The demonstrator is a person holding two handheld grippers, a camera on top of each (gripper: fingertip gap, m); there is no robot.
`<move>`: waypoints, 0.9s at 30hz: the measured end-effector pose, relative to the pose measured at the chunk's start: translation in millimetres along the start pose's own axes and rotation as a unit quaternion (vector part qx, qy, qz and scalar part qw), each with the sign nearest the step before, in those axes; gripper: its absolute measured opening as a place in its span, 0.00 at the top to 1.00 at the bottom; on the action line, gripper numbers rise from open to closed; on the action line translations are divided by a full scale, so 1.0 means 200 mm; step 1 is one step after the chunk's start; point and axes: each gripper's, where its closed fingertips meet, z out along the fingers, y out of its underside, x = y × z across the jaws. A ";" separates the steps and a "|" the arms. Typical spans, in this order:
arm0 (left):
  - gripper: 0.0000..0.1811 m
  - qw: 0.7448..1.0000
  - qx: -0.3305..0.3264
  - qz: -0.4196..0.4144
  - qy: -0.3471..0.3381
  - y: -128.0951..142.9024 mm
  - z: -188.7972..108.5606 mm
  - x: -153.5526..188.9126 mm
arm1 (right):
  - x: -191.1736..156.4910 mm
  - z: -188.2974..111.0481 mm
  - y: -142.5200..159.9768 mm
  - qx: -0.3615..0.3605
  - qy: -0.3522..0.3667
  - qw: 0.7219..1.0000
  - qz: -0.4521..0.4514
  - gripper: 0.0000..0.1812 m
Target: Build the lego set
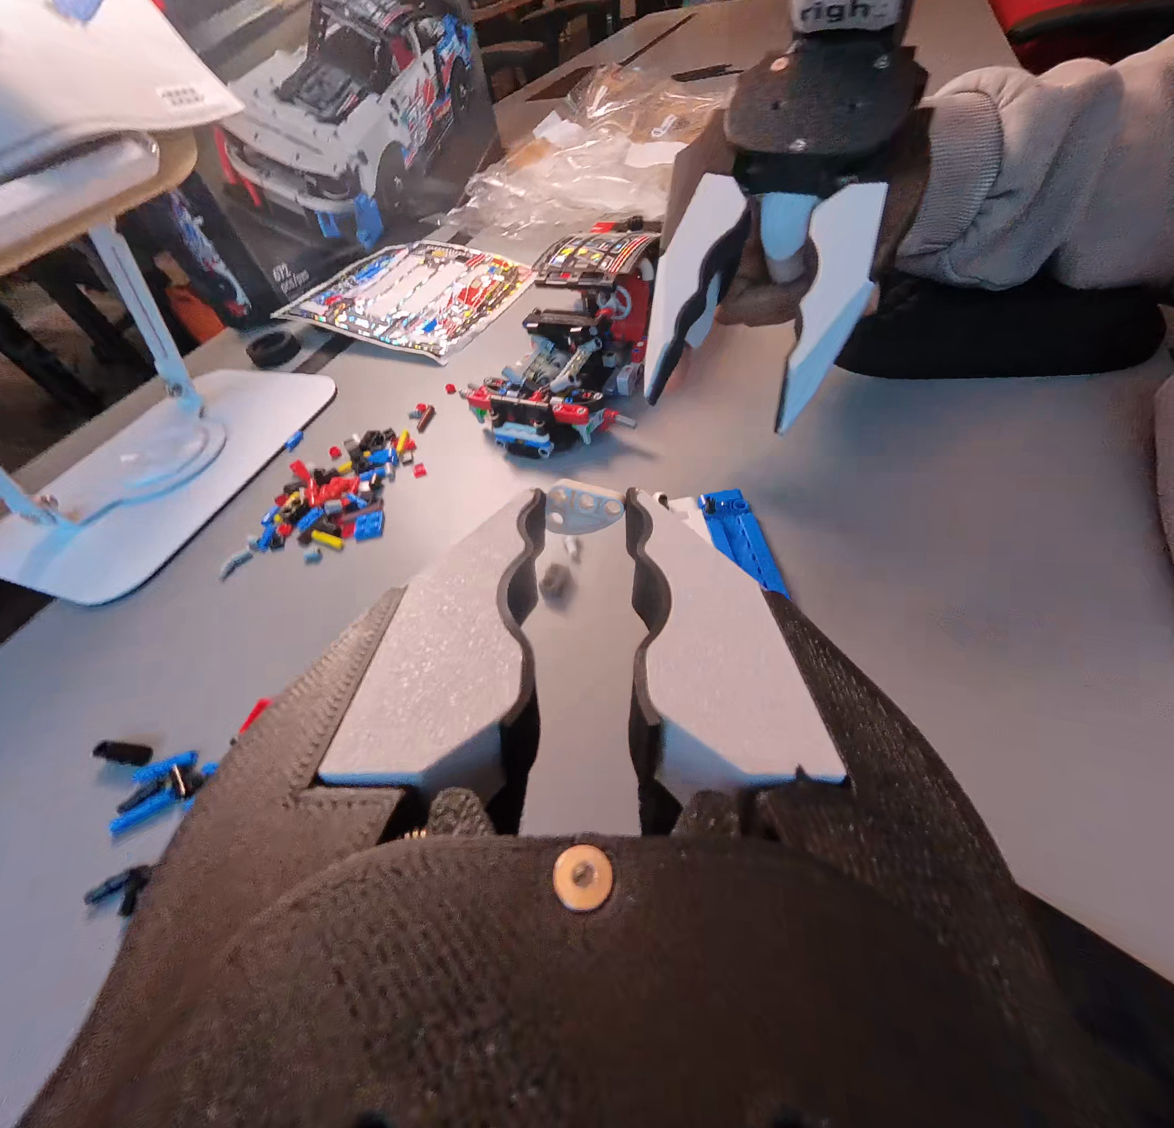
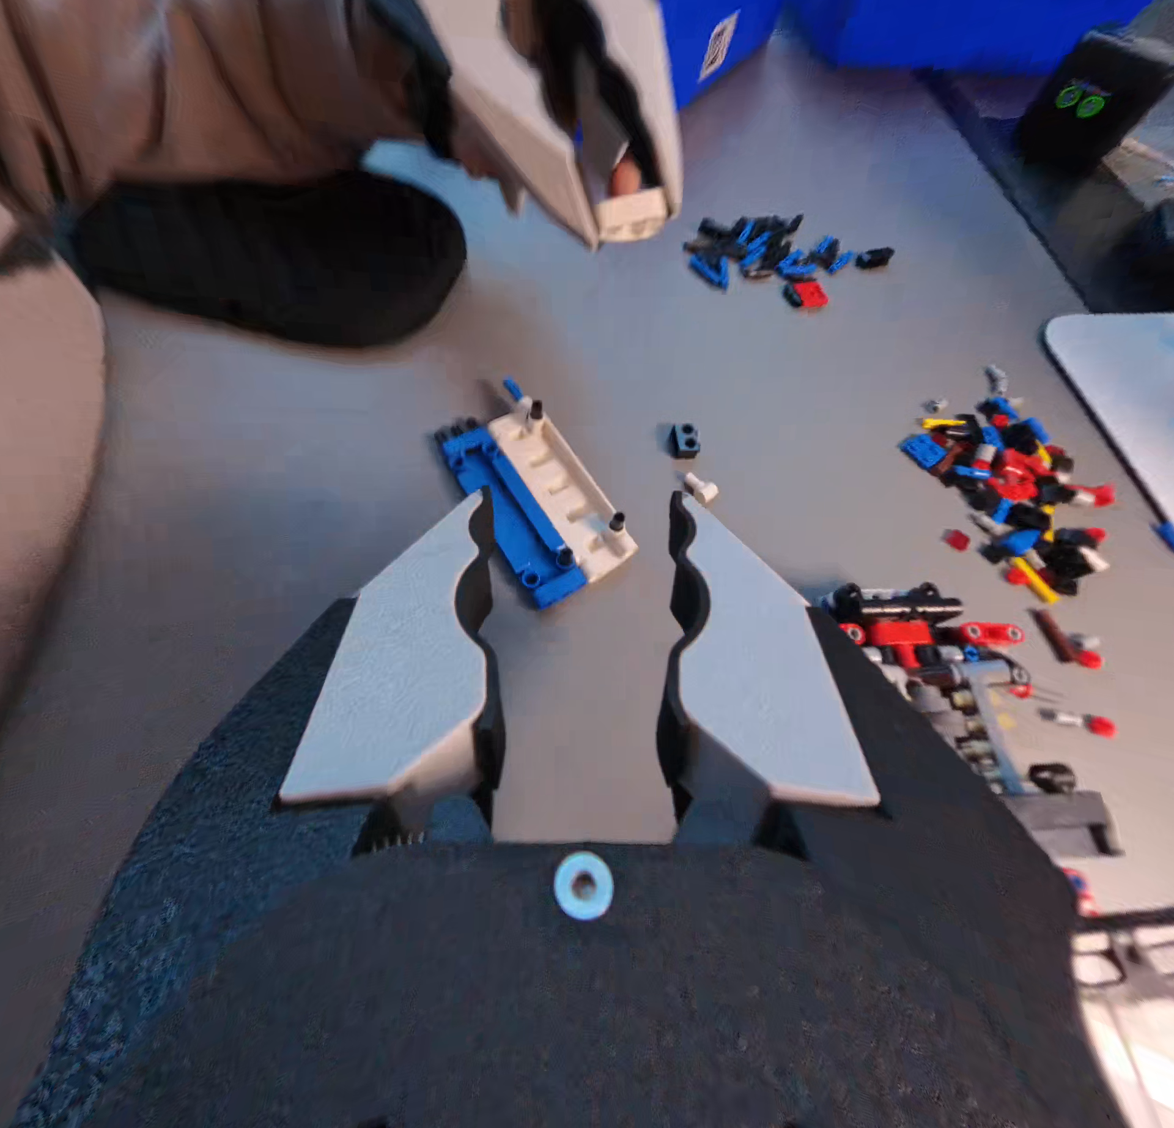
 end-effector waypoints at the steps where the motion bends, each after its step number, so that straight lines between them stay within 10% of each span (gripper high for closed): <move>1: 0.87 1.000 0.000 -0.018 -0.001 0.03 -0.02 -0.02 | -0.03 0.04 0.04 -0.046 -0.011 0.998 -0.043 0.70; 7: 0.87 0.998 -0.033 -0.042 0.024 0.18 -0.01 0.02 | -0.15 0.27 0.10 -0.170 -0.138 0.965 -0.147 0.57; 12: 0.87 0.997 -0.054 -0.029 0.045 0.22 -0.01 0.07 | -0.18 0.32 0.16 -0.221 -0.199 0.944 -0.140 0.66; 27: 0.87 0.990 0.071 -0.031 0.119 -0.05 0.02 0.22 | -0.13 0.05 -0.01 0.056 -0.008 0.998 0.001 0.73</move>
